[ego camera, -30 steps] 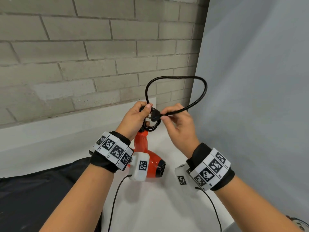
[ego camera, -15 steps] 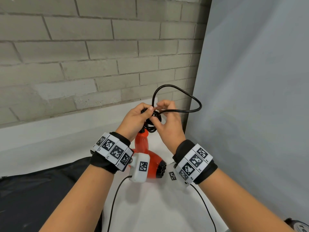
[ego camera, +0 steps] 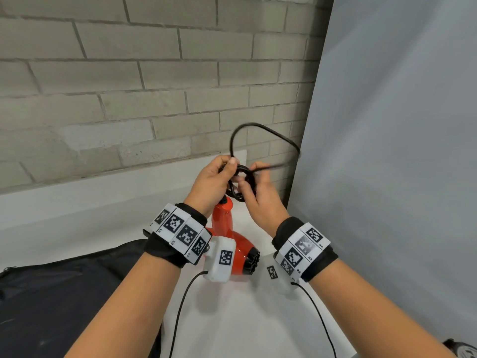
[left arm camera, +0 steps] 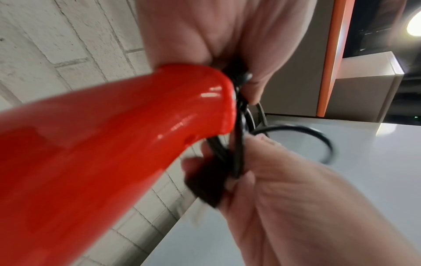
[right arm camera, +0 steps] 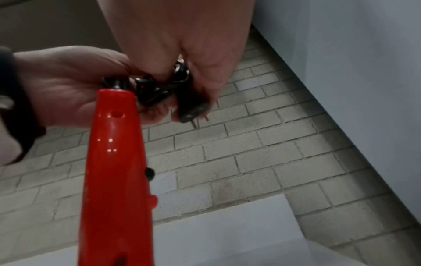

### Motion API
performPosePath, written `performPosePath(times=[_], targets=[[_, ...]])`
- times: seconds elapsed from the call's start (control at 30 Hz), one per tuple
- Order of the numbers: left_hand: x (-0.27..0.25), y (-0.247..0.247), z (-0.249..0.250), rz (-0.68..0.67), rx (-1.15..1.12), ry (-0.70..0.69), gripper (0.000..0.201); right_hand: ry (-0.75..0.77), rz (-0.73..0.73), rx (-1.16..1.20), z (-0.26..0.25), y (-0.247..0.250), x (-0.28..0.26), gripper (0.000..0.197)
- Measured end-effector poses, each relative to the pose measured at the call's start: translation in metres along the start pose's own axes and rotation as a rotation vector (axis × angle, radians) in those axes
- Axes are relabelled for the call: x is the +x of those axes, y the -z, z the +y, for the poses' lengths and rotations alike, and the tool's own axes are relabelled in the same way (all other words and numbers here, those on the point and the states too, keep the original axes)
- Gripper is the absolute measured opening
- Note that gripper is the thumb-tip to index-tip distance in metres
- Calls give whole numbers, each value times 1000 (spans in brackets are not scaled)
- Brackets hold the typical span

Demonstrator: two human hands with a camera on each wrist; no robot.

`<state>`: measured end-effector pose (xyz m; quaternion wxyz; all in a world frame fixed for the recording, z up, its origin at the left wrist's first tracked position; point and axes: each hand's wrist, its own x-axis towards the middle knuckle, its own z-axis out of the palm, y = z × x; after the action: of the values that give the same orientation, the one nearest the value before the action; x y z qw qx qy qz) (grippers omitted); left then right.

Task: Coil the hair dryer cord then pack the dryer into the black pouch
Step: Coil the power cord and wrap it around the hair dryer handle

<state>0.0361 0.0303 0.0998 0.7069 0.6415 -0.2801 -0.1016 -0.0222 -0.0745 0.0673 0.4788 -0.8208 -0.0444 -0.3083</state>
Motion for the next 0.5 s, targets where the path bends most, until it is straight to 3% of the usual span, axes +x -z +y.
performPosePath(times=[0.1,0.17,0.27,0.37,0.43,0.5], targets=[[1,5,-1,64,-40,-22,14,-15,-168,-217,6,13,-7,35],[2,8,0,71,-76,-42,16,-105,-235,-429,24,24,-14,30],[2,11,0,91,-126,-41,23,-468,-345,-687,64,40,-26,25],[1,12,0,71,-154,-33,26,-759,-628,-868,83,45,-35,20],[0,11,0,43,-147,-27,27,-726,-705,-939,82,42,-37,24],[0,9,0,15,-131,-22,26,-595,-601,-802,71,37,-35,33]])
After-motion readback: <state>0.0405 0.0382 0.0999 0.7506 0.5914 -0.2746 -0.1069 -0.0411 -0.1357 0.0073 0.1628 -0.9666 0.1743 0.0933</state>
